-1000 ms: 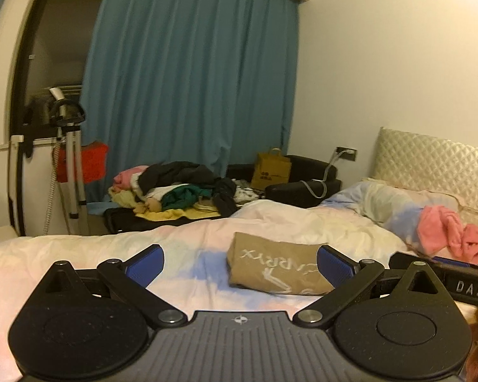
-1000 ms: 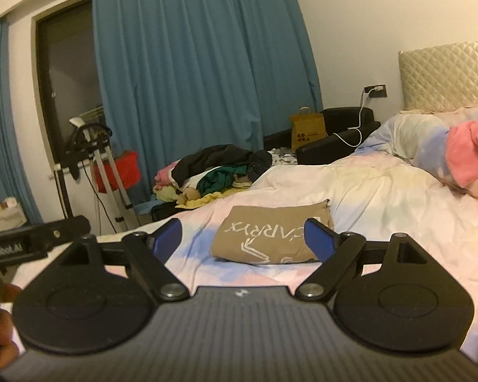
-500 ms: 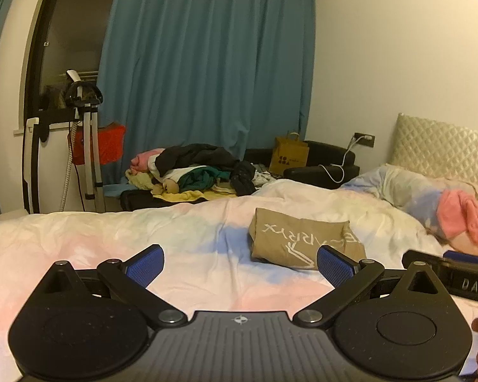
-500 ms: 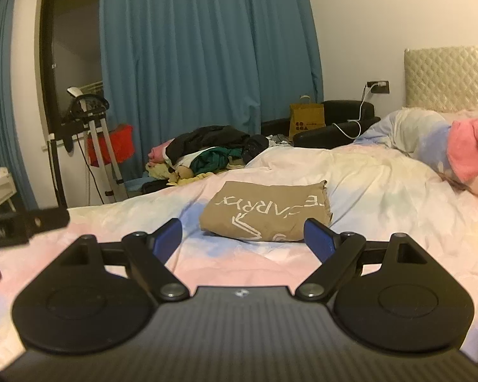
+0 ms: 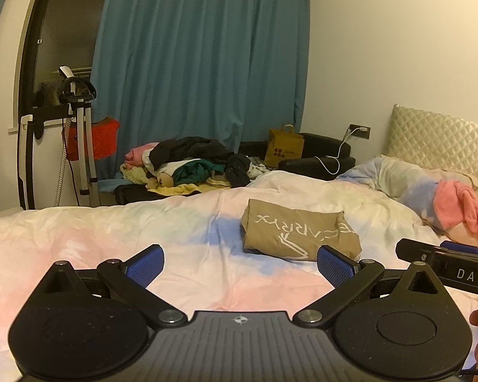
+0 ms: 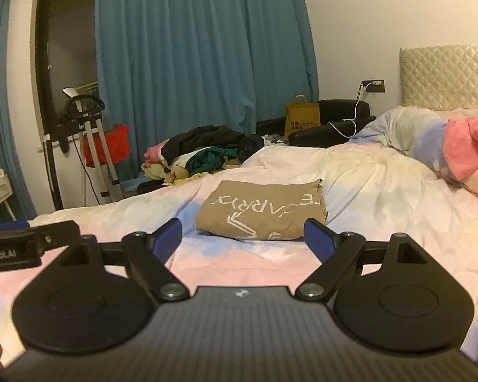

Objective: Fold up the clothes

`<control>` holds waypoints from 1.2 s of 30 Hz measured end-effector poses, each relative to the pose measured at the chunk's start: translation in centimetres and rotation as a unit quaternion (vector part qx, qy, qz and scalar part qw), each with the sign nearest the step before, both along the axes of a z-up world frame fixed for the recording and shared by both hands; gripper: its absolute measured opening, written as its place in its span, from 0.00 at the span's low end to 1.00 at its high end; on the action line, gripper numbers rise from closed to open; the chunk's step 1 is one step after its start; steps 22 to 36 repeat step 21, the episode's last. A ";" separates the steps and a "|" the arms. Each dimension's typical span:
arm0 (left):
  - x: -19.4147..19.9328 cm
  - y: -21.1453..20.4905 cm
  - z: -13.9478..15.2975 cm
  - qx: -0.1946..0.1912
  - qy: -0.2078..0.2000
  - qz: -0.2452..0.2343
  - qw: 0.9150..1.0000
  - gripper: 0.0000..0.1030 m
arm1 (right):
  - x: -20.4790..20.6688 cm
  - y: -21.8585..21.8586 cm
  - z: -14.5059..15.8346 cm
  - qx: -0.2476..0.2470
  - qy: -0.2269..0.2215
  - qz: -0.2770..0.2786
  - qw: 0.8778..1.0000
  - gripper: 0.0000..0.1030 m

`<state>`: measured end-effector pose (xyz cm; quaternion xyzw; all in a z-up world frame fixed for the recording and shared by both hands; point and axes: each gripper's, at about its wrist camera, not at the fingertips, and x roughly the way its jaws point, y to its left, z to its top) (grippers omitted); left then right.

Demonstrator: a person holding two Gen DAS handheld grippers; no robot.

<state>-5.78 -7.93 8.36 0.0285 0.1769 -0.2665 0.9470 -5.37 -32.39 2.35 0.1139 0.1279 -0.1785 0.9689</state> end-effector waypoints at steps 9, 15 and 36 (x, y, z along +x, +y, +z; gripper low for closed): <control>-0.3 -0.1 0.1 0.000 -0.007 0.005 1.000 1.00 | 0.0 0.1 -0.1 -0.004 0.003 -0.005 1.000 0.83; -0.5 -0.1 0.1 0.000 -0.008 0.005 1.000 1.00 | 0.0 0.0 -0.2 -0.001 0.005 -0.006 1.000 0.83; -0.5 -0.1 0.0 0.002 -0.008 0.005 1.000 1.00 | 0.0 0.1 -0.2 0.000 0.006 -0.008 1.000 0.83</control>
